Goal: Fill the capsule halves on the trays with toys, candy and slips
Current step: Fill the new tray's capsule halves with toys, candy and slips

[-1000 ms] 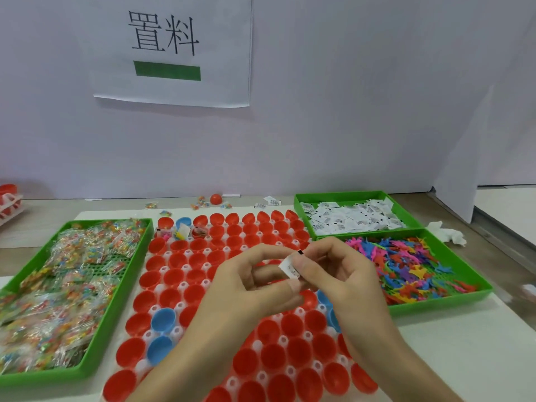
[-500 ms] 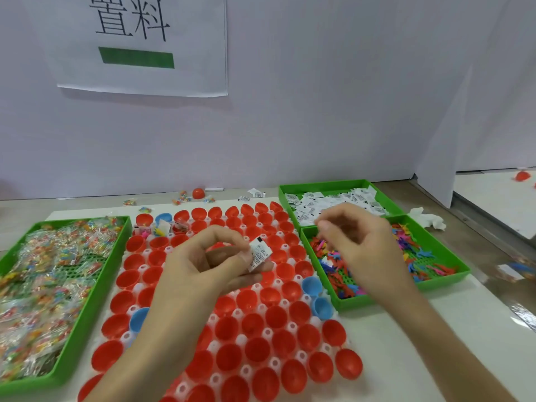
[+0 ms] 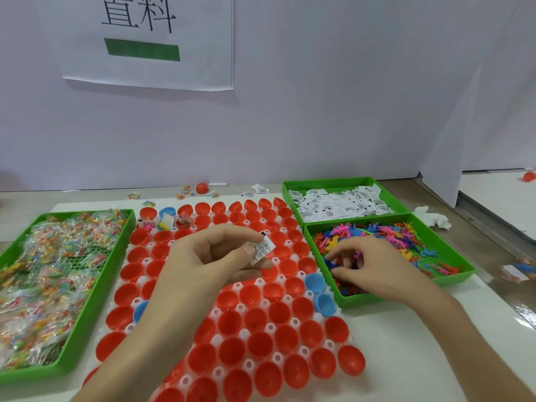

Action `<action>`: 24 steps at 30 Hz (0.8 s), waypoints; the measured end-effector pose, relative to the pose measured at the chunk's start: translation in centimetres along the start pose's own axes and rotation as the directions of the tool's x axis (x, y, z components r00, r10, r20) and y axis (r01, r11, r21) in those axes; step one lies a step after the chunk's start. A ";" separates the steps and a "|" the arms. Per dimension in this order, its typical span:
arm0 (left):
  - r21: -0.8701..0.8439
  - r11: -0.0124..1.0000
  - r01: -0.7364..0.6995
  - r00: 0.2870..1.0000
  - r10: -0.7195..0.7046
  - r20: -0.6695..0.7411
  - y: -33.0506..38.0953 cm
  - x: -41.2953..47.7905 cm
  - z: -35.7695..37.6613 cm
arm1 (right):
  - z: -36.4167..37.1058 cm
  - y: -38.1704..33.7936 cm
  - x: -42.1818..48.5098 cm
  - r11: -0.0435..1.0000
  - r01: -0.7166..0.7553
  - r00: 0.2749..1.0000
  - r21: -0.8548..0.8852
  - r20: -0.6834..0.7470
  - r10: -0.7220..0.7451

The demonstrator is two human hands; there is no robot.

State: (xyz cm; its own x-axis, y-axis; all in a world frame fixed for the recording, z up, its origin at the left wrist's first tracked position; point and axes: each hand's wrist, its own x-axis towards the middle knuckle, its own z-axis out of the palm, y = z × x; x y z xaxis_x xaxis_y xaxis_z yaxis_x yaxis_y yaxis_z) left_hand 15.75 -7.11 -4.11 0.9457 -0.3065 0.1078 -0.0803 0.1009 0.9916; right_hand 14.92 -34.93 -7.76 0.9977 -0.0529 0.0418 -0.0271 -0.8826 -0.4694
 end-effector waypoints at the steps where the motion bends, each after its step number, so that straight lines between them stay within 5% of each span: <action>1: -0.001 1.000 0.001 1.000 -0.001 -0.002 0.0 0.0 0.0 | 0.2 0.0 0.0 1.000 -0.011 1.000 -0.016 0.006 0.011; 10: 0.009 1.000 0.010 1.000 -0.010 0.004 -0.2 -0.1 0.1 | 0.1 -0.1 0.1 0.998 -0.047 0.999 0.030 -0.013 0.047; 14: 0.017 1.000 0.001 1.000 -0.001 0.003 -0.3 -0.1 0.0 | -0.7 -0.2 0.1 0.978 -0.043 0.988 0.203 -0.139 0.072; 19: 0.033 0.999 0.014 0.999 -0.015 0.029 -0.6 -0.2 0.3 | -1.5 -2.7 -0.8 0.684 0.013 0.993 0.729 -0.087 0.074; 24: 0.021 0.999 0.026 0.998 -0.027 0.054 -0.8 -0.5 0.8 | -1.3 -5.7 -1.6 0.314 0.020 1.000 0.949 -0.019 -0.006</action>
State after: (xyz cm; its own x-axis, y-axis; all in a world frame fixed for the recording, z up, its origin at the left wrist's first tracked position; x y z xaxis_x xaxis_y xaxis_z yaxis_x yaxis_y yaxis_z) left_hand 15.14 -7.77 -4.88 0.9293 -0.3594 0.0849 -0.0624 0.0735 0.9953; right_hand 13.37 -30.39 -4.00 0.9965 -0.0566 0.0615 0.0702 0.1657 -0.9837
